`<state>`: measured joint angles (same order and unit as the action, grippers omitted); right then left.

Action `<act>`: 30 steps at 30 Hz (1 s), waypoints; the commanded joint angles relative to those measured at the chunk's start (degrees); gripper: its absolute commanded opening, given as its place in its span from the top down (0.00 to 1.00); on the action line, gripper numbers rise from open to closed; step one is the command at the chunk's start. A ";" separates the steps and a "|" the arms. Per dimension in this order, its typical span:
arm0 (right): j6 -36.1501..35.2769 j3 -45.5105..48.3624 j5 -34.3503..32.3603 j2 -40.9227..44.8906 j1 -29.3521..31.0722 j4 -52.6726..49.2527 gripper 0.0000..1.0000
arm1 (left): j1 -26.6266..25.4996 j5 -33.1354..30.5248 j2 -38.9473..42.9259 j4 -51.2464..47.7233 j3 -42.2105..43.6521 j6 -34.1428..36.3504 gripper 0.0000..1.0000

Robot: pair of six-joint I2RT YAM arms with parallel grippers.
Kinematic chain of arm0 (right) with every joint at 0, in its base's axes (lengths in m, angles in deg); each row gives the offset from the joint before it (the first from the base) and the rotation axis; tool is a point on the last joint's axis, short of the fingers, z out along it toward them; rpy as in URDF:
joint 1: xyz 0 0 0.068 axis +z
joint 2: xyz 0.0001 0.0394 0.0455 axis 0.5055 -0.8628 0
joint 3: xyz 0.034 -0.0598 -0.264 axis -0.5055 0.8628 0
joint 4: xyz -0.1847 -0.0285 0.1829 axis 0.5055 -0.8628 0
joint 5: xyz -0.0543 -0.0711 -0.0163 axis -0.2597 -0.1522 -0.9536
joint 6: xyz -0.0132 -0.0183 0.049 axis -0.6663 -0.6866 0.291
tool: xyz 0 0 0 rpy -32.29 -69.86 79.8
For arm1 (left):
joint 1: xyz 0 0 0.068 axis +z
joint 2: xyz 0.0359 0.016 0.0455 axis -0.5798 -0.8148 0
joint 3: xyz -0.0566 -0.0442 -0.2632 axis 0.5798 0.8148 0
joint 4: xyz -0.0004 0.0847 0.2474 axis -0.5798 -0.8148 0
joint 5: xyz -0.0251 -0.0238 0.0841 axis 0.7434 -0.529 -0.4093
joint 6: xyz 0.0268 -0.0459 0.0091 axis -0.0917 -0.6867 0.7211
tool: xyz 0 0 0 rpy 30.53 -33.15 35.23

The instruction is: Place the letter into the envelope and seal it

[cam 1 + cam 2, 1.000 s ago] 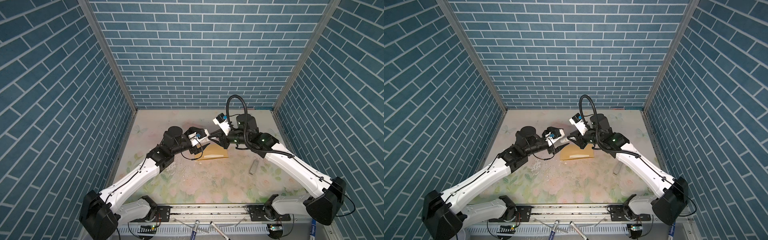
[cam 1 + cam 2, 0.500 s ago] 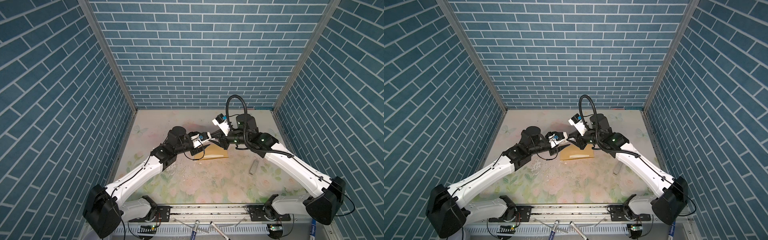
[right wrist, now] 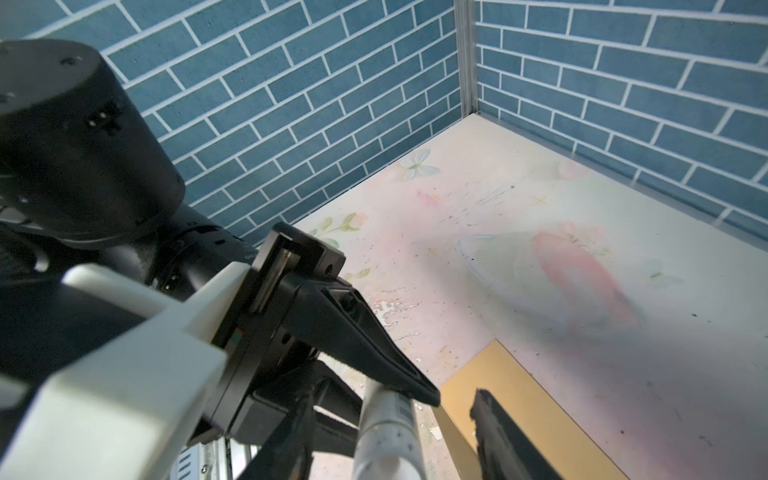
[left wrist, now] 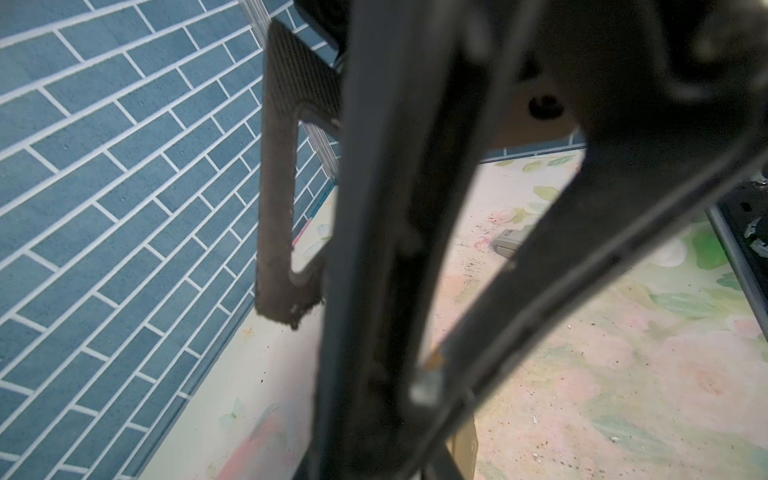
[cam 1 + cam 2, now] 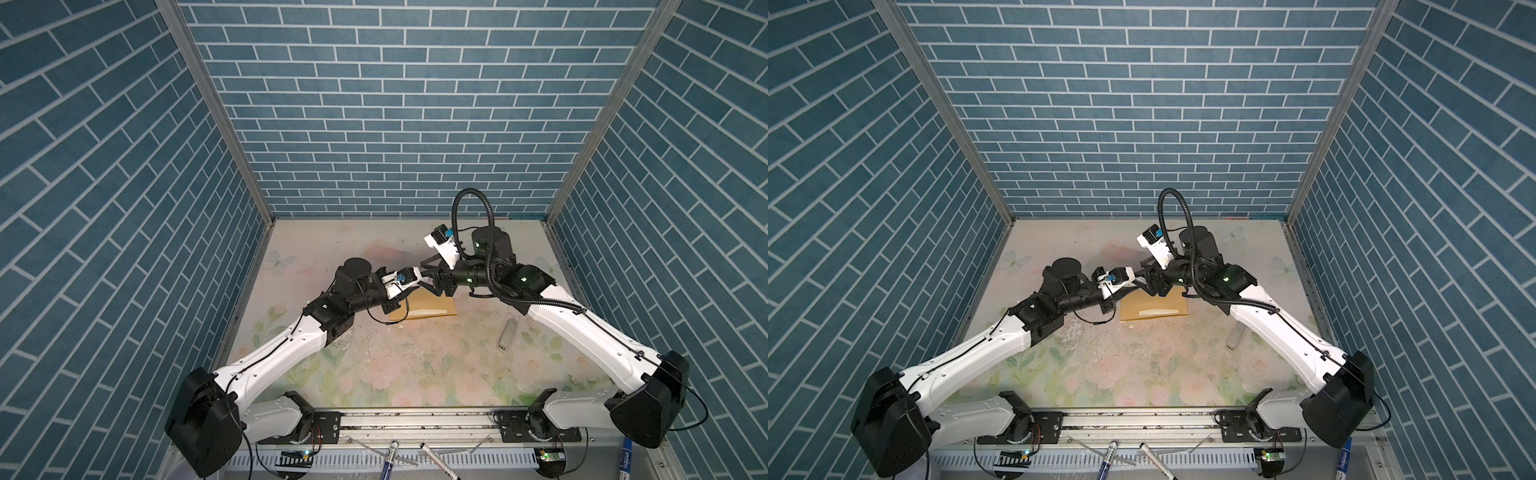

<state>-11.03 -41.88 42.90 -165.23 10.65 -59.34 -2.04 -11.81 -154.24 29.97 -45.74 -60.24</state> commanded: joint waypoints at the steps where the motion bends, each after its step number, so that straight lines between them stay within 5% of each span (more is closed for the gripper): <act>1: 1.37 0.37 -6.35 4.47 0.00 2.55 0.38 | -0.22 0.48 1.56 5.09 1.34 -2.44 1.00; 3: 2.46 1.85 -8.43 6.35 -0.05 3.21 0.36 | -0.22 0.28 1.87 6.27 1.89 -3.71 1.00; 5: 3.53 3.37 -9.66 8.17 -0.08 3.74 0.21 | -0.22 -0.27 2.12 8.13 2.65 -5.39 1.00; 9: 7.86 3.82 -16.33 10.62 -0.06 1.68 0.30 | -0.24 -2.04 2.59 12.76 4.11 -9.20 1.00; 15: 7.20 10.87 -19.63 14.85 0.01 6.28 0.03 | -0.21 -3.96 1.94 20.03 5.54 -16.28 1.00; 22: 10.82 11.11 -10.92 12.52 0.33 11.61 0.06 | -0.21 -3.39 0.07 21.98 5.12 -19.04 1.00; 30: 10.84 8.11 -9.60 7.47 2.22 15.02 0.11 | -0.19 -2.05 -0.93 20.83 4.18 -19.22 1.00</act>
<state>-1.61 -31.39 31.69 -156.31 12.24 -46.99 -2.06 -14.80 -154.90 49.79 -40.52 -78.75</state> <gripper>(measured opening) 0.901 0.277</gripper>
